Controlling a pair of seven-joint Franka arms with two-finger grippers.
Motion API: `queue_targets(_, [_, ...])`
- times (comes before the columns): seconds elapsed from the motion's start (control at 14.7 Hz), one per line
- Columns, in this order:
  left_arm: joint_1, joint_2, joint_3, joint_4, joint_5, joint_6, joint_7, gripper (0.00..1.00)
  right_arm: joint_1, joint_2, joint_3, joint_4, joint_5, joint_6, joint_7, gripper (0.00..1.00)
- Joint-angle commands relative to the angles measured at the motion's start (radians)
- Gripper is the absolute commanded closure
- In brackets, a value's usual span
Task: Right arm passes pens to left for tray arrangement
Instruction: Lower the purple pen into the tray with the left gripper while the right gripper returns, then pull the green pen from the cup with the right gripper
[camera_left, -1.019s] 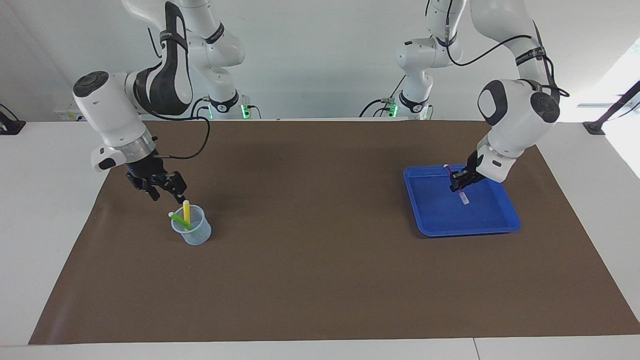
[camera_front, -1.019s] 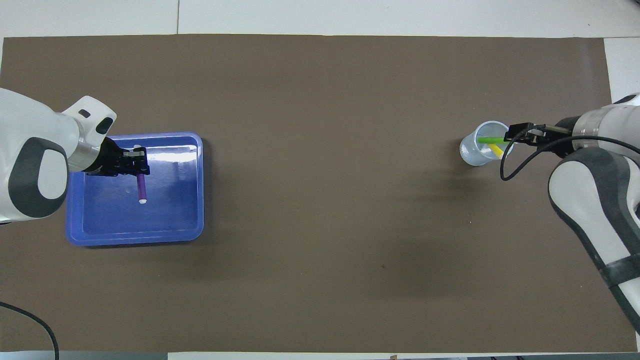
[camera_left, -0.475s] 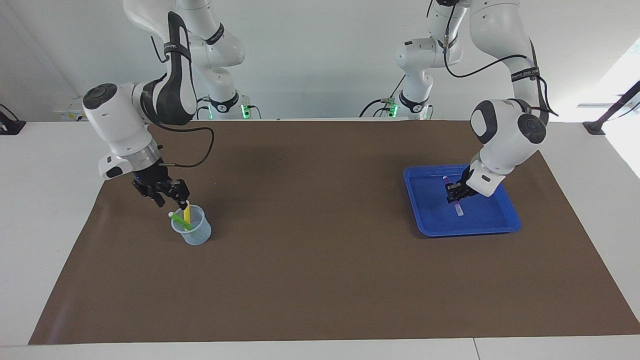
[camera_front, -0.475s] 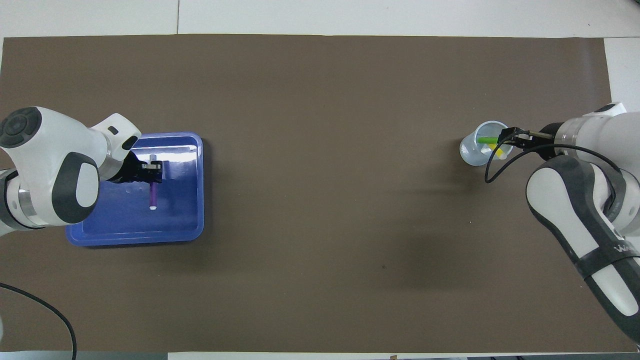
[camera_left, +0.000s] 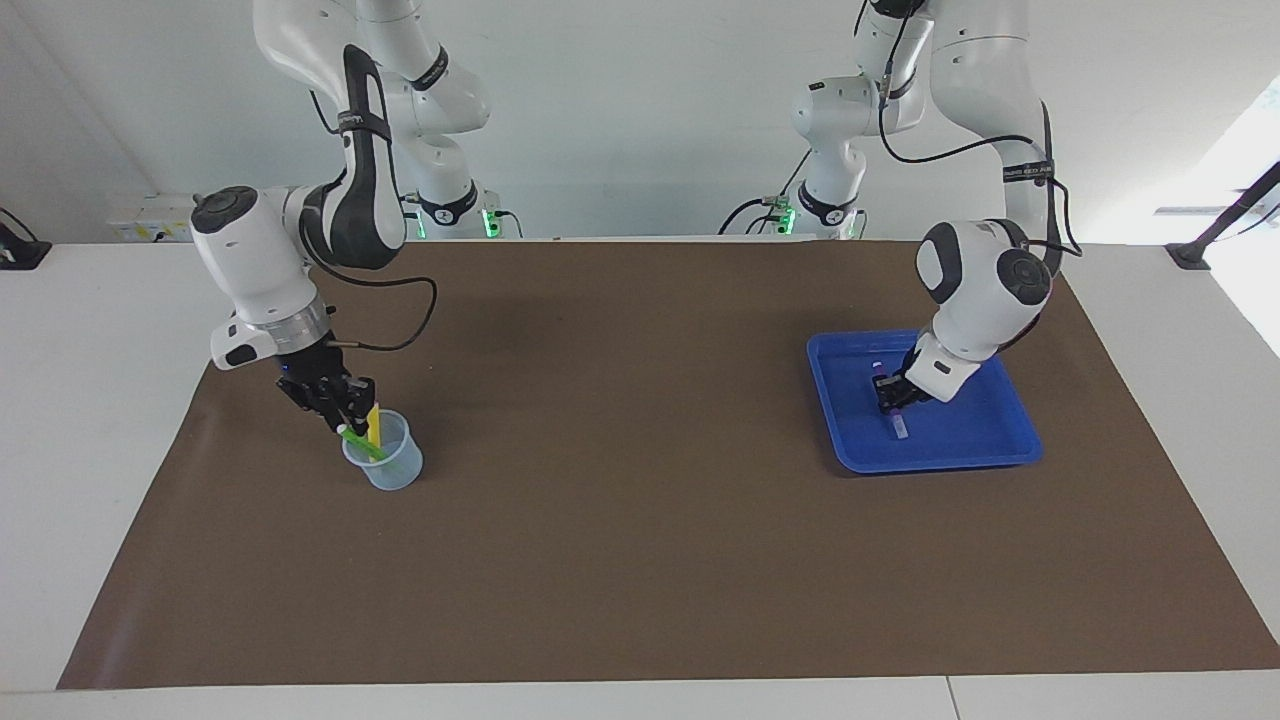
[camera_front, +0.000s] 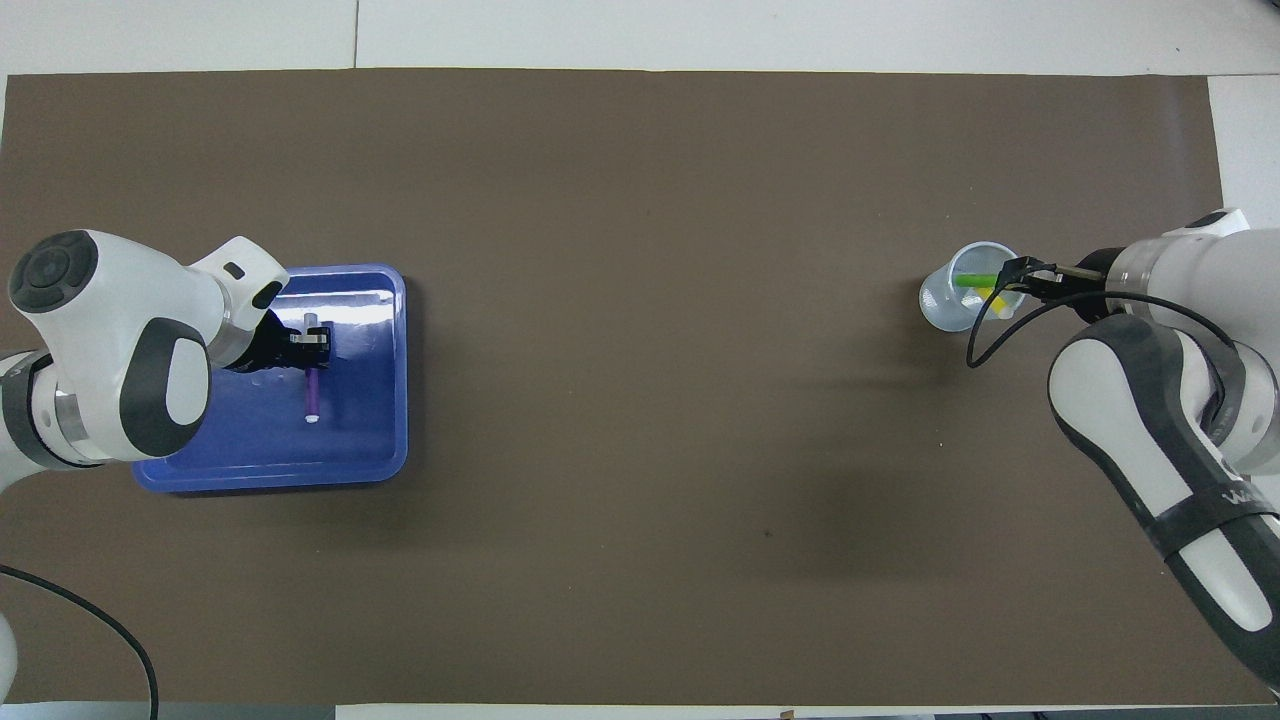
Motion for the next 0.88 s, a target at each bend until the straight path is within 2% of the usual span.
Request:
queue_targets(0.0, [-0.009,-0.008,0.004,-0.030,0.017,0.039,0.001,0.60,-0.003,0.000,0.009,-0.010,0.016,0.027,-0.013,0.99])
queue_targets(0.07, [-0.009,-0.008,0.004,-0.030,0.017,0.036,0.003,0.01,-0.001,0.001,0.009,-0.006,0.029,0.029,-0.013,1.00])
queue_targets(0.41, [-0.005,-0.008,0.005,-0.029,0.017,0.036,0.010,0.00,0.002,0.007,0.013,0.034,0.049,0.013,-0.018,1.00])
queue_targets(0.61, [0.003,-0.007,0.004,-0.018,0.017,0.023,0.010,0.00,0.003,-0.029,0.038,0.042,0.049,-0.008,-0.010,1.00])
queue_targets(0.81, [0.005,-0.014,0.004,0.009,0.015,-0.024,0.010,0.00,0.003,-0.071,0.041,0.091,0.049,-0.095,-0.008,1.00])
